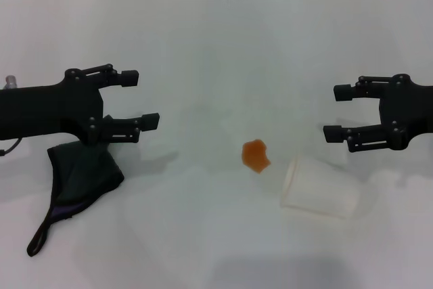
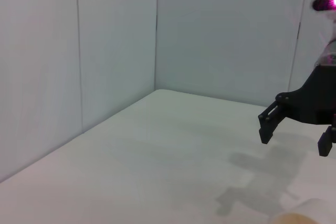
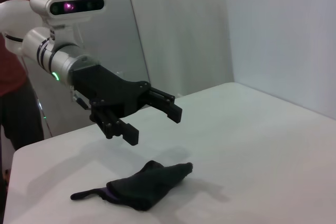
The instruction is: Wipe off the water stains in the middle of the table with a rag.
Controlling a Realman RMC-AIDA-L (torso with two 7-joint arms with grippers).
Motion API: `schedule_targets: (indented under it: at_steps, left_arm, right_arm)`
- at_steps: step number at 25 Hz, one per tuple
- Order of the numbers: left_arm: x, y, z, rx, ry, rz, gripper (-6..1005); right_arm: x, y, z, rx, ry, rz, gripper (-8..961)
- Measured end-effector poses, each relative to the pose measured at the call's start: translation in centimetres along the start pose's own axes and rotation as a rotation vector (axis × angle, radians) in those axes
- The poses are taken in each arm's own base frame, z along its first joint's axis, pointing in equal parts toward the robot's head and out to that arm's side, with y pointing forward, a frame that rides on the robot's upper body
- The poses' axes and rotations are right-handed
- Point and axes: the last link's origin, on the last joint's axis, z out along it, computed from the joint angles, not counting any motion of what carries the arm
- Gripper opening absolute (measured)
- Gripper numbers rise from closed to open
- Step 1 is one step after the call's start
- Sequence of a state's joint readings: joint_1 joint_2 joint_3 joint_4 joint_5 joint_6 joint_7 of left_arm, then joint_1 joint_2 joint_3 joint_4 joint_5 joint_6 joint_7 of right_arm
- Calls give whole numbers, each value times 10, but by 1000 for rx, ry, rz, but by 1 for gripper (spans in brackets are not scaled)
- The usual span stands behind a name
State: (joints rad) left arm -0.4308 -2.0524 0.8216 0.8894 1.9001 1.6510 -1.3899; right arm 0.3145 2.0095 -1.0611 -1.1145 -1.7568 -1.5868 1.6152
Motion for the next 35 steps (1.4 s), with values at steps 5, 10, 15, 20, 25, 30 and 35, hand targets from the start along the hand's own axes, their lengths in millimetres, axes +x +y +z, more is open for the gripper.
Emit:
schedule_targets:
  at_steps: [5,10,15,20,25,30,35]
  left_arm:
    - [5,2,-1,-15,-1,18,880]
    - [6,2,-1,-20,0,18,880]
    - [6,2,-1,-21,-1,19,880]
    - [6,2,-1,-21,-1,19,880]
    - [6,2,-1,-21,-1,19,879]
    - [6,2,0,-22,-2,19,879]
    - [6,2,0,-23,-3,19,879]
  right_arm:
    - [0,0,0,0,0,4,817]
    - [0,1,0,-3,3,9,816]
    - [-1,1,0,-4,4,13,816]
    - [-1,1,-1,-3,4,13,815]
    - [-1,1,-1,-3,5,16,815]
    - [-4,0,-2,0,28,30,814]
    - [-13,0,-3,25,102,31,814]
